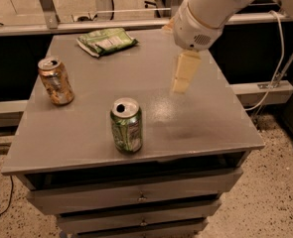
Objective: Knock orange can over
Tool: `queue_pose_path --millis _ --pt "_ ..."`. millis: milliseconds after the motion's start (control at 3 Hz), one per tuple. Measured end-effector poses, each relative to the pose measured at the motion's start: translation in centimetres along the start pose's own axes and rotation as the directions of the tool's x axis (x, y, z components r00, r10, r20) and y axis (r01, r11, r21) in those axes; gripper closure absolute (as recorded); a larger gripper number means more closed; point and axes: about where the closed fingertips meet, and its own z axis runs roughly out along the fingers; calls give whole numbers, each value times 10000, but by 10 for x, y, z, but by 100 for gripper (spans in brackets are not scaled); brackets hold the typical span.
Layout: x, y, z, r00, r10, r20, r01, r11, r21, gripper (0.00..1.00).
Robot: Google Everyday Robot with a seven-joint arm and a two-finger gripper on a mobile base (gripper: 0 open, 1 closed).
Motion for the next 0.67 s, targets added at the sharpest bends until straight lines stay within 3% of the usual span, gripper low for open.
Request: queue_pose_path --millis 333,667 --pt "-24 -38 33 9934 -669 931 645 9975 284 0" --pt "-44 -67 61 9810 -734 1796 649 9965 524 0"
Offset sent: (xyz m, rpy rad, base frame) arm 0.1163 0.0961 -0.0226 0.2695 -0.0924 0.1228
